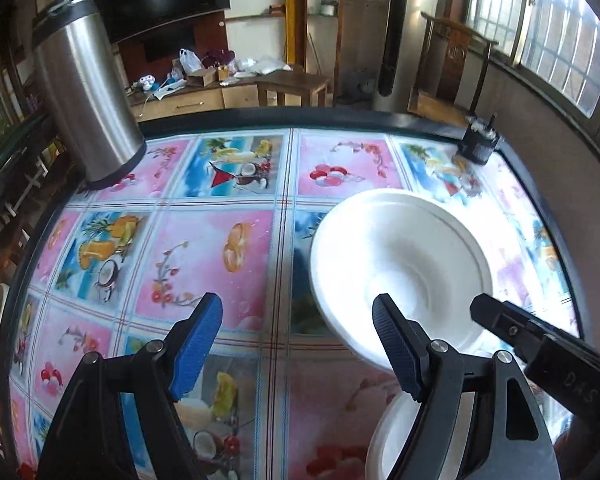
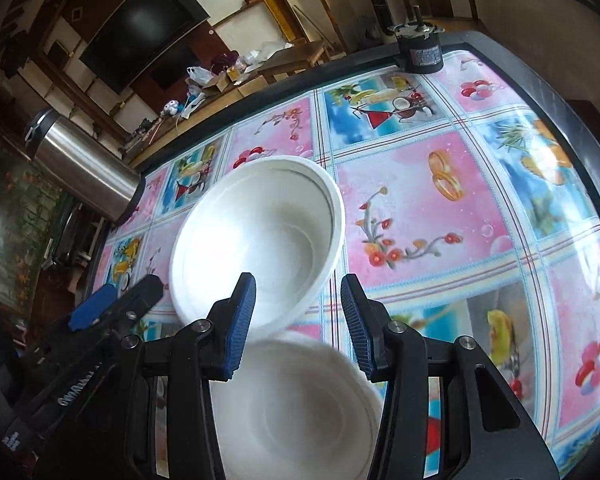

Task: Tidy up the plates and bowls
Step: 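Move the left gripper to a large white bowl on the tablecloth, then close the left gripper on the white bowl's rim and lift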

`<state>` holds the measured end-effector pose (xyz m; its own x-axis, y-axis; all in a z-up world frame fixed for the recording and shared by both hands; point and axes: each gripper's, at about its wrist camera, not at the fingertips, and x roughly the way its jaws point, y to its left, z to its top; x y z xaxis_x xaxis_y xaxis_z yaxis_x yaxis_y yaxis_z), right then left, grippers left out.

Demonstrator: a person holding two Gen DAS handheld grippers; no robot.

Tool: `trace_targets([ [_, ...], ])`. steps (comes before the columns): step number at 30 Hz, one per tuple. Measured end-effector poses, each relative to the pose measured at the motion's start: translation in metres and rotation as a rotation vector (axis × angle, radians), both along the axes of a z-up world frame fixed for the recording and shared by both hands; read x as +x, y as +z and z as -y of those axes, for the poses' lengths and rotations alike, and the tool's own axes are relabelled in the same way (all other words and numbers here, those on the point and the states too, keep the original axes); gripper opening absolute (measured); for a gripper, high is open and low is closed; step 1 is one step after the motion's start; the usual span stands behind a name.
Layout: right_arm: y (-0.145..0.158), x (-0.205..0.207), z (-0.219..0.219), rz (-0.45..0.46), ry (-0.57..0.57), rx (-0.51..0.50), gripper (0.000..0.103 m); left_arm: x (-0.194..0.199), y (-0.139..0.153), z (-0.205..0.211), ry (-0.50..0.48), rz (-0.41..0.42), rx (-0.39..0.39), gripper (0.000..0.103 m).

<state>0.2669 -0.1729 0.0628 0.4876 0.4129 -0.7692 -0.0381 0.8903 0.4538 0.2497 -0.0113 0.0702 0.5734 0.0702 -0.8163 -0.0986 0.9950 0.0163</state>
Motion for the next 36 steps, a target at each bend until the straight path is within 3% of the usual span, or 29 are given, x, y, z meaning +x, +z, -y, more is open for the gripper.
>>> trace_targets([
  [6, -0.011, 0.023, 0.004, -0.003, 0.014, -0.066, 0.044, 0.024, -0.020, 0.003, 0.015, -0.061, 0.014, 0.078],
  [7, -0.013, 0.027, 0.005, 0.001, 0.021, -0.074, 0.041, 0.026, -0.024, 0.002, 0.021, -0.075, 0.007, 0.077],
  [8, -0.014, 0.028, 0.004, 0.005, 0.026, -0.088, 0.029, 0.028, -0.027, 0.001, 0.024, -0.083, 0.008, 0.076],
  [9, -0.016, 0.031, 0.002, 0.004, 0.034, -0.117, 0.023, 0.029, -0.029, 0.001, 0.024, -0.089, 0.008, 0.074],
  [13, -0.019, 0.031, -0.002, 0.007, 0.065, -0.111, 0.017, 0.030, -0.041, 0.006, -0.021, -0.145, -0.021, 0.033],
  [15, -0.011, 0.026, -0.003, 0.036, 0.067, -0.090, 0.012, 0.029, -0.040, 0.010, -0.034, -0.147, -0.011, 0.021],
  [18, 0.001, 0.019, -0.008, 0.062, 0.072, -0.120, 0.012, 0.024, -0.030, 0.008, -0.030, -0.114, -0.020, 0.021],
  [25, 0.031, -0.003, -0.018, 0.099, 0.089, -0.065, 0.012, 0.001, 0.016, -0.014, -0.008, -0.040, -0.029, 0.018],
  [36, 0.075, -0.082, -0.063, 0.149, 0.188, -0.055, 0.012, -0.095, 0.047, -0.064, 0.015, -0.025, -0.050, 0.019],
])
